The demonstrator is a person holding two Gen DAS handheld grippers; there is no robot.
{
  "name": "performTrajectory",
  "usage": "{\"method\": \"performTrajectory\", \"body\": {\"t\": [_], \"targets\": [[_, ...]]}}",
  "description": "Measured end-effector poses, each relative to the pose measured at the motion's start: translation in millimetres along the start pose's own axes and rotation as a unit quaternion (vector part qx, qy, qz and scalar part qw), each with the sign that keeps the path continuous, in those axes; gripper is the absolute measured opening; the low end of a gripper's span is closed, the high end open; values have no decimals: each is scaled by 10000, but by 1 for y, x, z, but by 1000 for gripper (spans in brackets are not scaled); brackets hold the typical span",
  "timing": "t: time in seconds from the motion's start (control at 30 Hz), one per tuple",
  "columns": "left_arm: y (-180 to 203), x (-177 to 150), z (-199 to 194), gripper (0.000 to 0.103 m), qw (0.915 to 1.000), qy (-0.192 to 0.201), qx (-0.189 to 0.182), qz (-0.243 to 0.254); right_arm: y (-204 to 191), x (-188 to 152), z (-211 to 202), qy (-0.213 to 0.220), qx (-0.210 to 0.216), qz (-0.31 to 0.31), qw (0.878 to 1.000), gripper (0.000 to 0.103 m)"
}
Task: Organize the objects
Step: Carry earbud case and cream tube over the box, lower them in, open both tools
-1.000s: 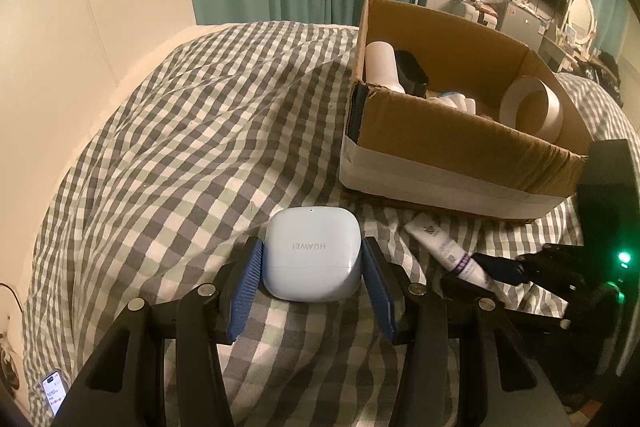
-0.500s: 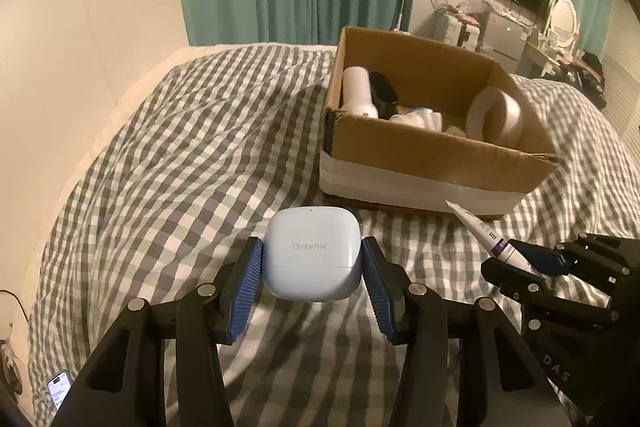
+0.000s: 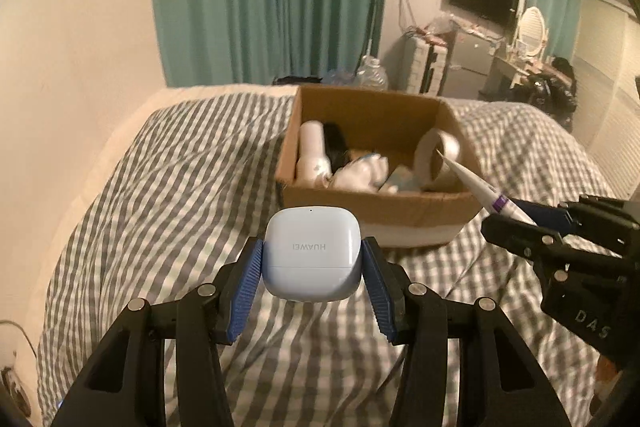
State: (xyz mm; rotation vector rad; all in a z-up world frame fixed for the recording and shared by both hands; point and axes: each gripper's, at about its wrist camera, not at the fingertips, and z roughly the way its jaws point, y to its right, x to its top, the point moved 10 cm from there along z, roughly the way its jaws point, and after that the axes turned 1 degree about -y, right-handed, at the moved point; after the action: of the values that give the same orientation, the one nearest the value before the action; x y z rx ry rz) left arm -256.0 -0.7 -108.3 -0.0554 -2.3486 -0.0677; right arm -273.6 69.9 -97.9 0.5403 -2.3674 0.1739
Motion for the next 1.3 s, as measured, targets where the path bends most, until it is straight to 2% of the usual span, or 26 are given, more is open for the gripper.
{"method": "performTrajectory", "body": {"t": [0.27, 0.5, 0.7, 0.93, 1.03, 1.3], "targets": [[10, 71, 6, 51, 9994, 335, -81, 83, 23, 56, -15, 417, 134, 316, 9985, 22], [6, 114, 51, 51, 9992, 350, -168, 32, 46, 88, 18, 472, 23, 629, 9969, 22], [7, 121, 92, 51, 9993, 284, -229, 96, 66, 96, 69, 310, 24, 941, 9951, 22], [21, 102, 136, 51, 9987, 11, -307, 398, 81, 90, 123, -12, -9, 1125, 9936, 22], [27, 96, 146, 51, 9980, -46, -443, 442, 81, 83, 136, -84, -17, 1098, 9939, 22], [35, 87, 160, 51, 9974, -219, -426, 533, 81, 68, 150, -187, -59, 1113, 9936, 22]]}}
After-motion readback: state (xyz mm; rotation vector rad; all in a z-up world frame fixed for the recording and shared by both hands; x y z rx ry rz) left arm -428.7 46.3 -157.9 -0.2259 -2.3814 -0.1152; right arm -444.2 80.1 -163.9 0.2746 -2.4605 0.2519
